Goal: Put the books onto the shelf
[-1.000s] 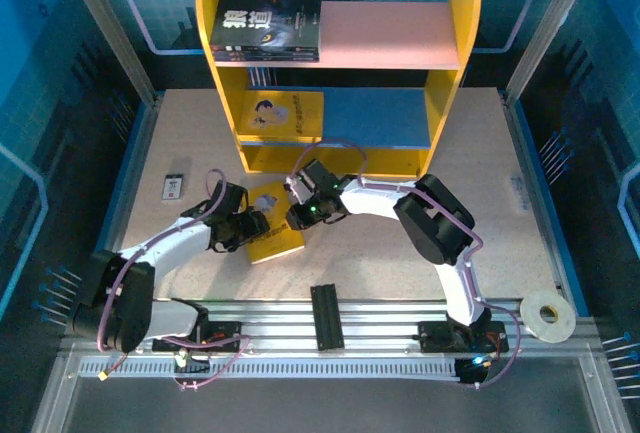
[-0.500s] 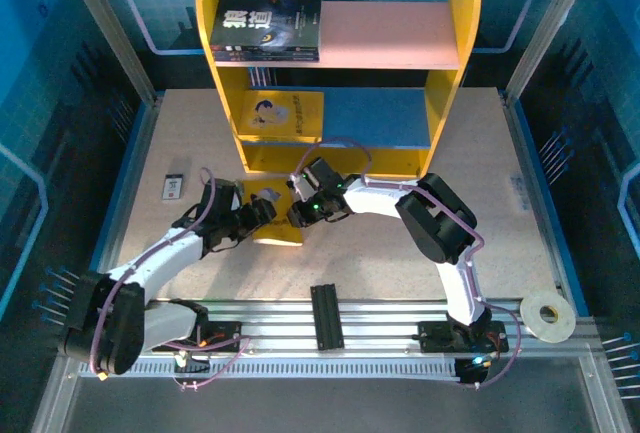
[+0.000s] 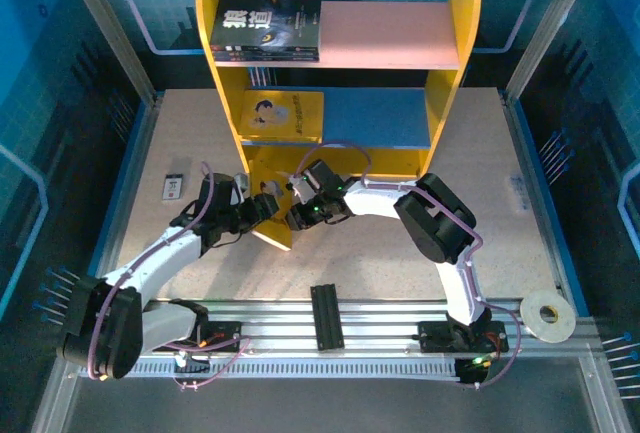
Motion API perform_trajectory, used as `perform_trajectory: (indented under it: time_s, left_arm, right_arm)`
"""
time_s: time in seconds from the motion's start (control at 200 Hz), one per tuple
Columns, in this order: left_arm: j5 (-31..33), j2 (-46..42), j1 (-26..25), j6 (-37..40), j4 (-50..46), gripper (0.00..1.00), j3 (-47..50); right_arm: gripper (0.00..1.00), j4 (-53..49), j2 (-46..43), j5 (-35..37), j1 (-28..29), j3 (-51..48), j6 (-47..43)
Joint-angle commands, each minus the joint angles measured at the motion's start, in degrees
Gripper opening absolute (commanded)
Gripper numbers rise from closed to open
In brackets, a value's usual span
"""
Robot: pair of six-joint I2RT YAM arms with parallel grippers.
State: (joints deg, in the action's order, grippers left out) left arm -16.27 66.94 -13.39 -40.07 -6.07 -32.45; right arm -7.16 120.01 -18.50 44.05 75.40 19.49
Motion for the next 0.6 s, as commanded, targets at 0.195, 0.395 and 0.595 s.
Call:
perform_trajectory:
  time_s: [0.195, 0.395, 0.595]
  left_arm:
    - [4.23, -2.68, -0.15, 4.36, -6.93, 0.35, -3.15]
    - [4.41, -2.95, -0.15, 5.0, -7.56, 0.22, -3.5]
    - [3.78, -3.71, -0.15, 5.52, -7.91, 0.02, -3.93]
  right_arm:
    - [0.43, -5.23, 1.13, -0.4, 0.0, -2.09, -1.19]
    - [0.52, -5.32, -0.67, -0.21, -0.89, -2.69, -1.32]
    - [0.59, -5.32, -4.62, 0.16, -2.47, -4.42, -1.63]
